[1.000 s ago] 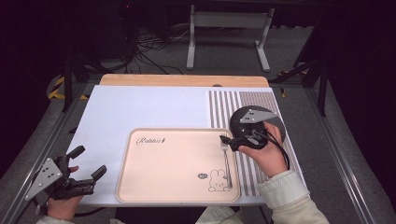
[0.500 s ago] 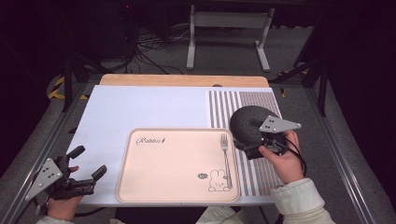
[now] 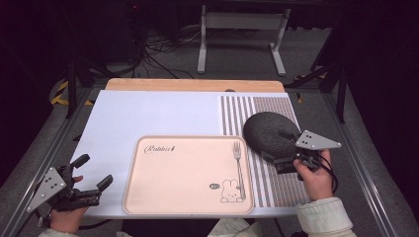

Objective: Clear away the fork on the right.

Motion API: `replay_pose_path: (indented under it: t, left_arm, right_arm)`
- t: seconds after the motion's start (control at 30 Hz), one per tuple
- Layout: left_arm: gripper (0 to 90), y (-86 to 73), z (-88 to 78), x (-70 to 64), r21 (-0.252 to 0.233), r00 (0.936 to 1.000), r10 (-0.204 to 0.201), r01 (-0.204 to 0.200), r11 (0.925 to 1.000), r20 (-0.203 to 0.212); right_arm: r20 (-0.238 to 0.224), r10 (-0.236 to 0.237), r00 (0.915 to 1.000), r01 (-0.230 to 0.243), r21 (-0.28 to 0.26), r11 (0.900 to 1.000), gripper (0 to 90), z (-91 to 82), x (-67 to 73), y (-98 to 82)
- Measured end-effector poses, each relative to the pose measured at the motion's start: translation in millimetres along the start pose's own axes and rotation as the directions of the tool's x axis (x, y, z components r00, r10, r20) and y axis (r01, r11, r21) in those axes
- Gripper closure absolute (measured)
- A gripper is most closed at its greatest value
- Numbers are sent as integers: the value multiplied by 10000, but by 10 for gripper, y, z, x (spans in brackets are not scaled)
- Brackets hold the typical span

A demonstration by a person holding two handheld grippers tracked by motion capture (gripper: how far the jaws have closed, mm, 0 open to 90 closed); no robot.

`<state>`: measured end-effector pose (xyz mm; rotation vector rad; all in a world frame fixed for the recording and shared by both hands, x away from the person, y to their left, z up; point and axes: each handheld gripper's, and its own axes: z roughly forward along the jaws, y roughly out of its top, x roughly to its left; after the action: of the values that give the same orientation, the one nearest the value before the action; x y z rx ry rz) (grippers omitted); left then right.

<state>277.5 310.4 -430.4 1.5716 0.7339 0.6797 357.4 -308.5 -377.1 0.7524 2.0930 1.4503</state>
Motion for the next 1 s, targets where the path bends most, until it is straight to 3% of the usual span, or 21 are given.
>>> replay_pose_path:
  t: [0.37, 0.73, 1.0]
  left_arm:
    - [11, 1, 0, -2, 37, 10000, 28, -28, 10000, 2]
    - [10, -4, 3, -1, -28, 10000, 16, -16, 10000, 1]
    - [9, -6, 5, 2, -53, 10000, -3, 3, 10000, 57]
  right_arm:
    - [187, 355, 9992, -350, -289, 9990, 17, -161, -99, -311]
    - [266, 568, 9980, -554, -531, 9971, 14, -195, -121, -669]
    - [433, 622, 9971, -597, -555, 9967, 15, -208, -131, -764]
